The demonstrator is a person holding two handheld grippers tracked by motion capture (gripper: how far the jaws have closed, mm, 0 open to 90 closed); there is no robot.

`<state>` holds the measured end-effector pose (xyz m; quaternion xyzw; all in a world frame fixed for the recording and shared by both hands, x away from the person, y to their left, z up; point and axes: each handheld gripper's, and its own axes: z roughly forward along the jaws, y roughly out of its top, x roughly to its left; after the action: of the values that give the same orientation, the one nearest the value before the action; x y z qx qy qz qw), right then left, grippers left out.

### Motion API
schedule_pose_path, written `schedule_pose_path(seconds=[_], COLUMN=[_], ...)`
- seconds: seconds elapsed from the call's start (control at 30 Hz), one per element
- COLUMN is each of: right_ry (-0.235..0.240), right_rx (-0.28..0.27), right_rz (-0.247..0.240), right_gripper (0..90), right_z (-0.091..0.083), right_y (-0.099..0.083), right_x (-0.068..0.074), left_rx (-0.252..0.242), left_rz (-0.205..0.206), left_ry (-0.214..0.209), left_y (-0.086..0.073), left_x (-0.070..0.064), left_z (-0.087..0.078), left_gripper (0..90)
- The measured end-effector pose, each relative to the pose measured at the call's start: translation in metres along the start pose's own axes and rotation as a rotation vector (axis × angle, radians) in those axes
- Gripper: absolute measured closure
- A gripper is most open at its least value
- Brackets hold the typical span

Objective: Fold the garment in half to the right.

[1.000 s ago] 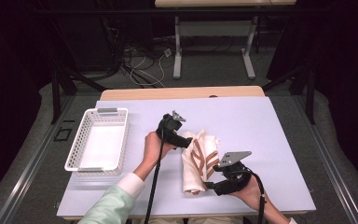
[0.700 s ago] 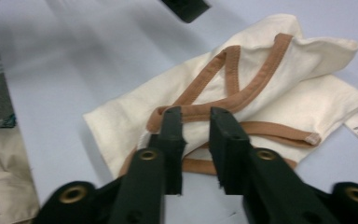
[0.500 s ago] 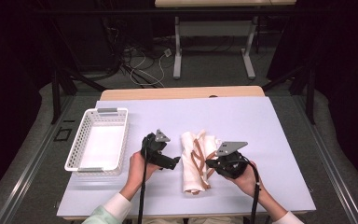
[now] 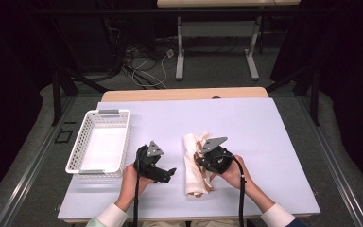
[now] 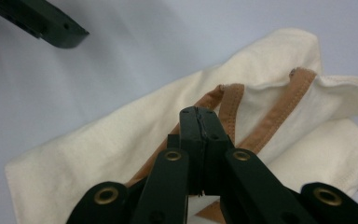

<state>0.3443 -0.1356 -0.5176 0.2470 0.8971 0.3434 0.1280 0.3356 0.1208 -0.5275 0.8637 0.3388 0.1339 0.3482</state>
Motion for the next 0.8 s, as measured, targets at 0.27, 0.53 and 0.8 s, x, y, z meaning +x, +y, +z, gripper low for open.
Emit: schedule_pose_path(seconds=[0.27, 0.53, 0.8], right_ry=[-0.005, -0.018, -0.031], right_rx=[0.032, 0.052, 0.101], right_rz=[0.012, 0.032, 0.073], right_gripper=[90.0, 90.0, 90.0], right_z=[-0.001, -0.012, -0.023], right_y=[-0.010, -0.022, -0.033], right_x=[-0.005, -0.010, -0.018], left_rx=[0.022, 0.029, 0.050], left_rz=[0.000, -0.004, 0.002], left_ry=[0.011, 0.016, 0.015], left_y=[-0.009, -0.014, -0.019], left_x=[0.002, 0.003, 0.003], left_z=[-0.002, -0.003, -0.004], left_gripper=[0.7, 0.6, 0.6])
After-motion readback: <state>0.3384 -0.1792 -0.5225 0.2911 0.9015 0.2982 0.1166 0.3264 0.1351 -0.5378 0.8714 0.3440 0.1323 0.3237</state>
